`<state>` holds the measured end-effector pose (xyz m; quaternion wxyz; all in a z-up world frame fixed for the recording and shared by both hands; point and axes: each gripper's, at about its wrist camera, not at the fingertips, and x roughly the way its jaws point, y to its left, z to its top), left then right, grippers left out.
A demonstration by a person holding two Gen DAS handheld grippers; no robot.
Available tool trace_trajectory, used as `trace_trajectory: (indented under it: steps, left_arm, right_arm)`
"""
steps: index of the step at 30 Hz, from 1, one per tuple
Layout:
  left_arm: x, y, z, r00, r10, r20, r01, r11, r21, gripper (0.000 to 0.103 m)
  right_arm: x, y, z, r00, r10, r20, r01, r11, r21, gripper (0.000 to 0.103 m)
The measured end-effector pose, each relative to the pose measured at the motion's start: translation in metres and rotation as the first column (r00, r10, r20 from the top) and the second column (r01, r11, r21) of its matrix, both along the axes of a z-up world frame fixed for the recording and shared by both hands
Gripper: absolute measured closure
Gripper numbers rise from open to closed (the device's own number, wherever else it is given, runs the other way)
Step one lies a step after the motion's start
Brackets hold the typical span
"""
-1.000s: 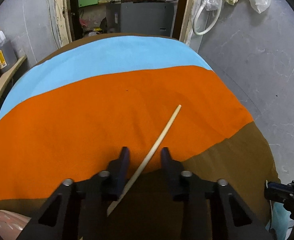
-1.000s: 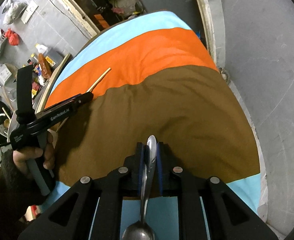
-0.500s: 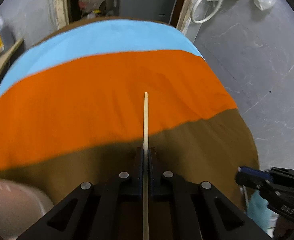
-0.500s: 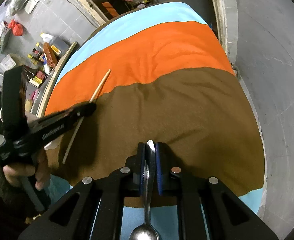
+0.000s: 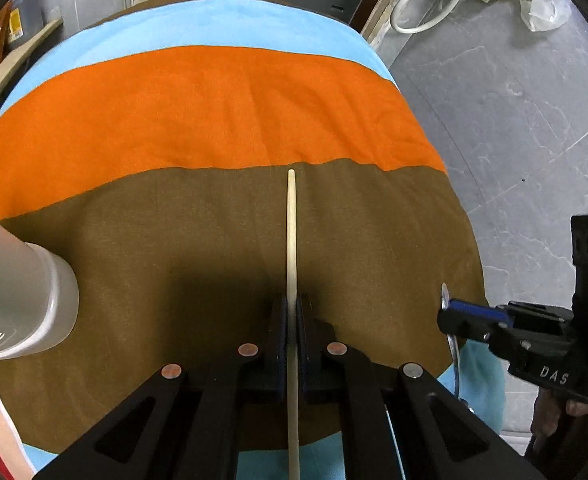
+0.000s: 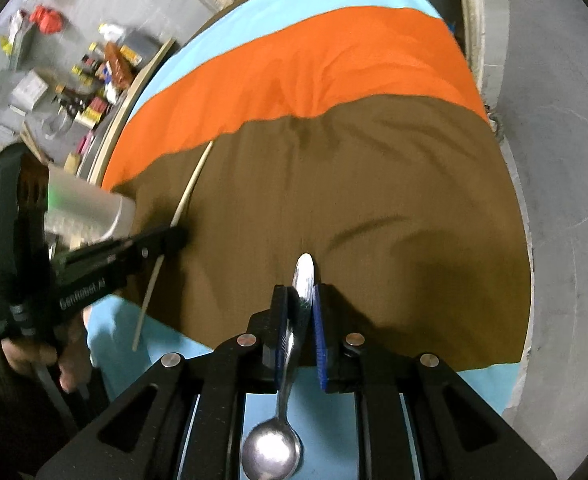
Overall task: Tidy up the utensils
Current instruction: 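Lift the chopstick and silver spoon and carry them toward the white caddy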
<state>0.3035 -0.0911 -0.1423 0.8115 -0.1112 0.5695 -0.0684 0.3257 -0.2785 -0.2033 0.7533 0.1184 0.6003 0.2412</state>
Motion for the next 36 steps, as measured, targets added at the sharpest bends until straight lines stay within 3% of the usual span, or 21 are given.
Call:
trace_trajectory:
  steps: [7, 12, 18, 24, 30, 36]
  left_arm:
    - [0.001, -0.005, -0.002, 1.000, -0.019, -0.004, 0.019, 1.000, 0.019, 0.098]
    - [-0.011, 0.006, 0.007, 0.999, 0.039, 0.038, -0.037, 0.998, -0.049, 0.098]
    - [-0.041, 0.010, 0.038, 0.974, 0.082, 0.212, -0.061, 0.992, -0.108, 0.098]
    - [-0.065, 0.022, 0.066, 0.928, 0.117, 0.355, -0.079, 0.990, -0.119, 0.098]
    - [-0.087, 0.051, 0.106, 0.853, 0.172, 0.493, -0.112, 0.982, -0.149, 0.098]
    - [-0.106, 0.098, 0.154, 0.748, 0.255, 0.613, -0.179, 0.967, -0.183, 0.098]
  right_arm:
    - [-0.004, -0.006, 0.001, 1.000, -0.008, 0.005, 0.008, 0.999, 0.037, 0.098]
    - [-0.011, -0.008, 0.011, 0.998, -0.042, 0.037, 0.038, 0.995, 0.090, 0.102]
    - [-0.024, -0.006, 0.040, 0.979, -0.066, 0.191, 0.047, 0.994, 0.099, 0.102]
    - [-0.034, -0.001, 0.075, 0.926, -0.106, 0.364, 0.074, 0.992, 0.099, 0.102]
    - [-0.044, 0.013, 0.119, 0.839, -0.137, 0.527, 0.096, 0.990, 0.105, 0.102]
    - [-0.048, 0.034, 0.180, 0.740, -0.148, 0.656, 0.070, 0.987, 0.143, 0.102]
